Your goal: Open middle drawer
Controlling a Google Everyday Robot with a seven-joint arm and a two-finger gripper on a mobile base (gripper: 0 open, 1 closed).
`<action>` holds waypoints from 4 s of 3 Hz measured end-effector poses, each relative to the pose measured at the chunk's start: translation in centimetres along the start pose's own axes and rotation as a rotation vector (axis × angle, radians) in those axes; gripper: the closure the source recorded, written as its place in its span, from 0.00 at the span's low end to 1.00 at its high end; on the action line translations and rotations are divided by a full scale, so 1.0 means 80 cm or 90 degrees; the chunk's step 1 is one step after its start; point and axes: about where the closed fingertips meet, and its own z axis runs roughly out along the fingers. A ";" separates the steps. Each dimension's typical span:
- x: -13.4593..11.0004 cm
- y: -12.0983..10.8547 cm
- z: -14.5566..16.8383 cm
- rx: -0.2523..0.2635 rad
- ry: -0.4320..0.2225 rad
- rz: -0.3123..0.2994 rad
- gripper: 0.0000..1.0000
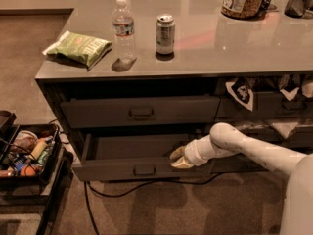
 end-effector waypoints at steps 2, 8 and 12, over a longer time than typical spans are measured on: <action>-0.002 0.013 0.000 -0.003 -0.030 0.018 0.71; -0.056 0.041 -0.083 0.134 -0.045 -0.116 0.00; -0.048 0.053 -0.093 0.150 -0.047 -0.108 0.65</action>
Offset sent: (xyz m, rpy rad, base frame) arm -0.0272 -0.0059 -0.0043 0.1802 0.0575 -0.0694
